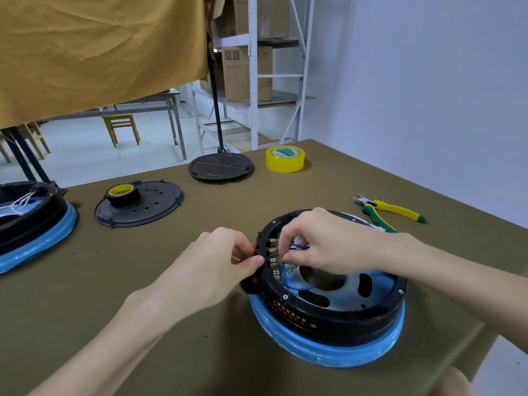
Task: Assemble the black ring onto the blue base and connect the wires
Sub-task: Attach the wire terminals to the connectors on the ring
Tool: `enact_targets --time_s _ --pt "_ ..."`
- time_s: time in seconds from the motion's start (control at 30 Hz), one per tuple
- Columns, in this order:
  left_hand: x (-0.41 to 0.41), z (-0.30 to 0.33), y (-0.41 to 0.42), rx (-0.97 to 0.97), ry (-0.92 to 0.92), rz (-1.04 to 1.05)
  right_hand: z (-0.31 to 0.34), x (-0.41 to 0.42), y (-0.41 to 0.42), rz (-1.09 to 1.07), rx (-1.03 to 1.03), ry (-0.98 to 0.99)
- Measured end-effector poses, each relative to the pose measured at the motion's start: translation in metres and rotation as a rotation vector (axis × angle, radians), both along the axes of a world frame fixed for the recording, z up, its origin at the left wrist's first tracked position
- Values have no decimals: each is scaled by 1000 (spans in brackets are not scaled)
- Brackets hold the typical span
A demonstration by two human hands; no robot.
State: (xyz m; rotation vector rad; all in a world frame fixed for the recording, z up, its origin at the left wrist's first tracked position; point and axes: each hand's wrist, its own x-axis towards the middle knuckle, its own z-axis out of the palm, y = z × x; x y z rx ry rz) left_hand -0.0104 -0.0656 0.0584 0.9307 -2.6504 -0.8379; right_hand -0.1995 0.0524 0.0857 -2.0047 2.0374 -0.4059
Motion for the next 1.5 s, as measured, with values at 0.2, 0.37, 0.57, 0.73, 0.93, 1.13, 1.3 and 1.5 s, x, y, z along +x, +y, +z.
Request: enact_targets --time_s 0.2,0.37,0.57,0.73,0.93,1.13,1.3,1.5 --pt "1 3 4 -2 -6 -7 -3 6 1 -64 -20 -13" --pt "0 4 10 -55 -41 -18 -7 11 0 -128 -41 13" --pt "1 4 23 -204 -97 -34 -14 20 2 -194 -58 20" --pt "3 1 21 -169 -58 -52 -10 29 -1 -218 -59 68" --pt "2 1 23 -169 -59 -45 -7 33 -2 -235 -35 80" --pt "1 4 27 -171 -82 -31 -3 32 -5 -219 1 50" --pt "0 2 28 -206 -76 -19 -5 35 -5 -229 -23 62" --pt "0 1 25 -184 -66 -12 -6 32 -4 -251 -23 7"
